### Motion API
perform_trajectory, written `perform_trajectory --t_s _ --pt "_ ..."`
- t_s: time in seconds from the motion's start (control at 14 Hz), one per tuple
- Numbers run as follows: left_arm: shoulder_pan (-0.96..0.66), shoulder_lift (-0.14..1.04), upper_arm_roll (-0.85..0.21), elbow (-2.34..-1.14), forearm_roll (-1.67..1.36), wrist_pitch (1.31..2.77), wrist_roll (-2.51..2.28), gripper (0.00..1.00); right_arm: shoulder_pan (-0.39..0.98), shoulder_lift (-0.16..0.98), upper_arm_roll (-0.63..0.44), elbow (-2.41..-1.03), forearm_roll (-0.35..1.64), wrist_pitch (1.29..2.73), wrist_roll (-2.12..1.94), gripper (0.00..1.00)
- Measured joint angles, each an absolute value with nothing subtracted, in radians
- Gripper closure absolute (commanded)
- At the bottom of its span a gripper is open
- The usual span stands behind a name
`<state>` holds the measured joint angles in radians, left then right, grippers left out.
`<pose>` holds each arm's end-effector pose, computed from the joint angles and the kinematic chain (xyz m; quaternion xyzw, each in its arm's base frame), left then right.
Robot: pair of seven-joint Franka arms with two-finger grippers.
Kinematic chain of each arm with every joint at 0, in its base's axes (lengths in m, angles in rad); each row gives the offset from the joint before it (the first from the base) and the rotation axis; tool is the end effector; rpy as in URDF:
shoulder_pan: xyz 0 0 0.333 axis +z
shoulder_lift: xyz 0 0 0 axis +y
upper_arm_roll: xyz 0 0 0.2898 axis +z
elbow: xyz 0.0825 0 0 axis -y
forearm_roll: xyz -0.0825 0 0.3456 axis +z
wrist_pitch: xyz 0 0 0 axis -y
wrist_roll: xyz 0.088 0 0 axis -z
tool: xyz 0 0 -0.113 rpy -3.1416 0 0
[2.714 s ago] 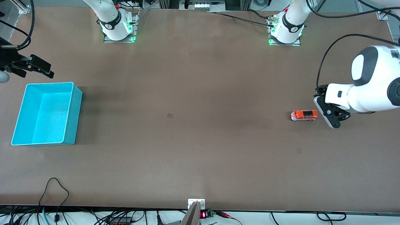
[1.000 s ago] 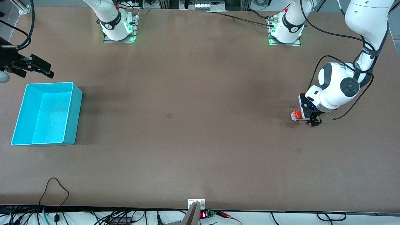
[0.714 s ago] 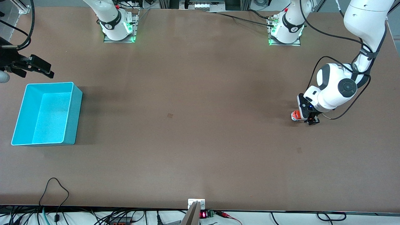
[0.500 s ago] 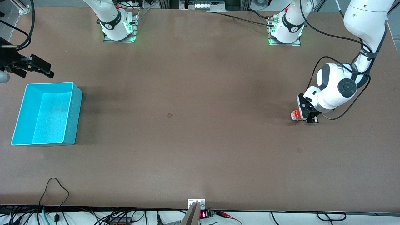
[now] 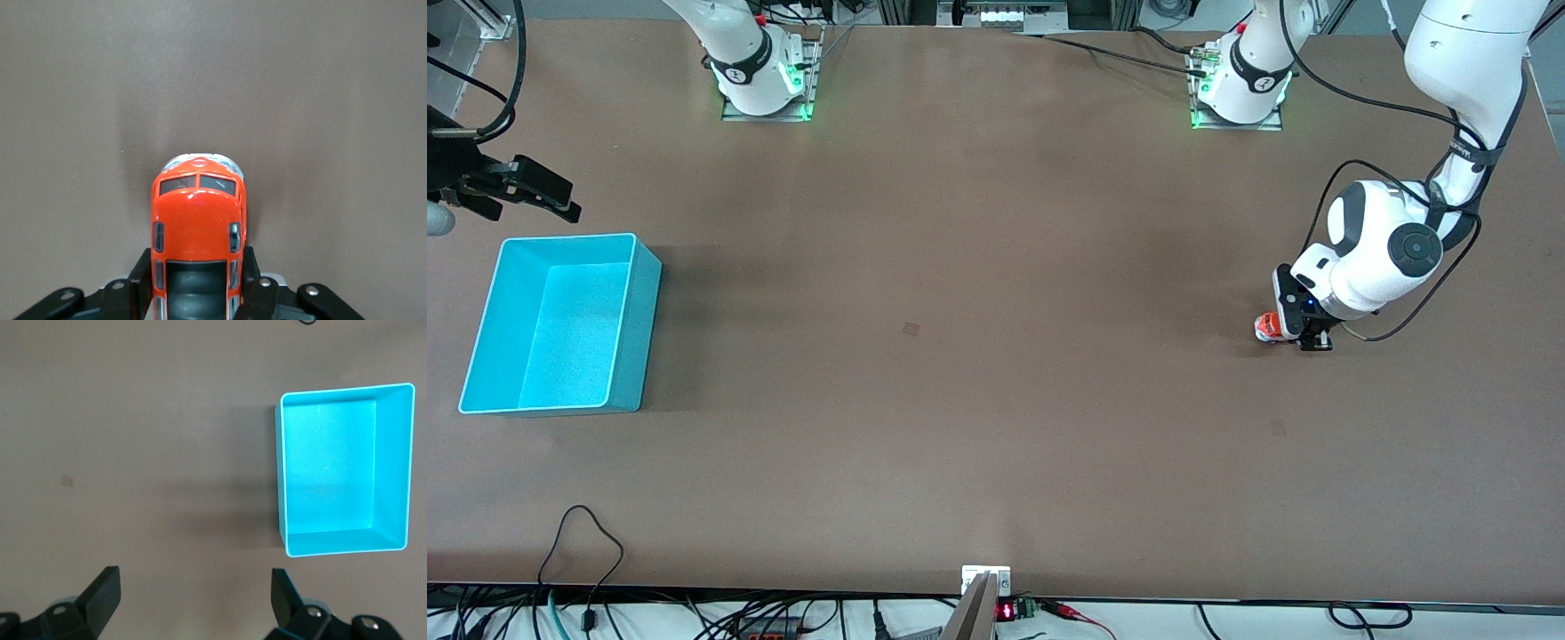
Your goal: Wind up bus and store in blue box
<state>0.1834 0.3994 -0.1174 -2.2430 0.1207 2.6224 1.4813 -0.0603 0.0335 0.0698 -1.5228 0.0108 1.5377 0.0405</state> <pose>0.5117 0.0296 0.1907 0.7276 -0.6859 -0.0101 0.0005 0.5224 0.0056 0.5928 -0.9998 0.0154 0.0094 0.0063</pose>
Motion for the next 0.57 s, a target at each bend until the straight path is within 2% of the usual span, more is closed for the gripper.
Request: perform_trajectory --t_s 0.57 --pt "0.185 0.400 -0.117 -2.243 0.121 2.622 1.483 0.66 -0.060 0.033 0.070 -1.523 0.011 1.538 0.041 0.00"
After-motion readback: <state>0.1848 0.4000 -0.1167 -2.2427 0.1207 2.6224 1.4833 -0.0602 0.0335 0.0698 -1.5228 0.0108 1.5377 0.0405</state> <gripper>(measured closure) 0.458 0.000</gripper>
